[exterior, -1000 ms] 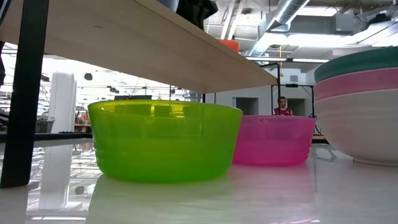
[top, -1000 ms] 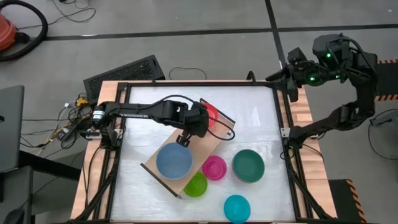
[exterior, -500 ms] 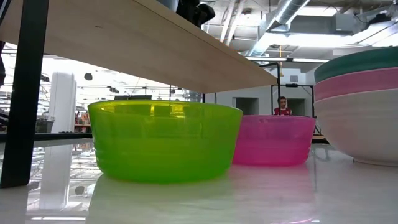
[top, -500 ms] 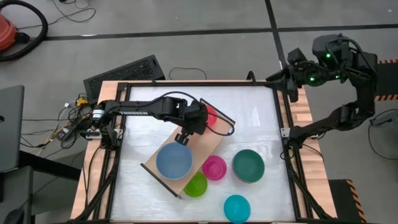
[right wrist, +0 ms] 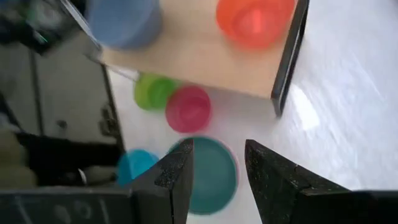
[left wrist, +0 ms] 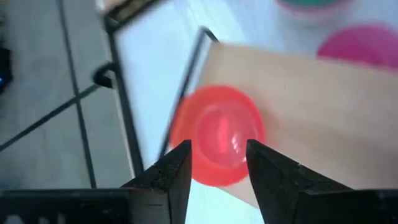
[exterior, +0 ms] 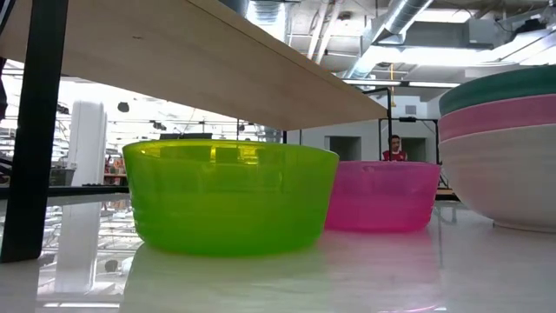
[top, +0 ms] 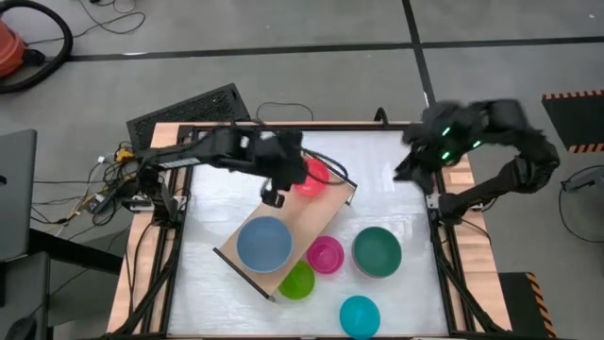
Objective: Place and stack bowls onto a shelf
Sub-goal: Stack the pink bowl onto the orange bowl on the shelf
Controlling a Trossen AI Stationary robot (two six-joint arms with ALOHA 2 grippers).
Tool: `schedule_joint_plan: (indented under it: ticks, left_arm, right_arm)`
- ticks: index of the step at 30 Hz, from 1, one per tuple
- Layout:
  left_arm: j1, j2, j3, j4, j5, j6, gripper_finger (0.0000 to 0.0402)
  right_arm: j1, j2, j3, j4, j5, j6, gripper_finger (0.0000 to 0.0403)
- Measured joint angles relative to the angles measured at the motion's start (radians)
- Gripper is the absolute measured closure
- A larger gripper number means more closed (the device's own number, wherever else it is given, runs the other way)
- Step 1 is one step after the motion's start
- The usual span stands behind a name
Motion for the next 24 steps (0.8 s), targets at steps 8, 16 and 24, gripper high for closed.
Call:
schedule_joint_plan:
  ticks: [8,16,24]
  left_arm:
    - [-0.015,-0.111,0.052,0.068,0.005,-0.098,0.0262]
    - [-0.035,-0.191,0.055,0.088,0.000,-0.112,0.0262]
    - [-0.035,-0.215,0.054,0.054,0.029,-0.112,0.0262]
  right_arm:
    - [0.225,0.073,-0.286,0.302,0.133,0.118,0.0235]
    - [0.276,0.299,-0.352,0.393,0.150,0.152,0.0235]
    - [0.334,0.464,-0.351,0.401,0.230,0.389,0.0235]
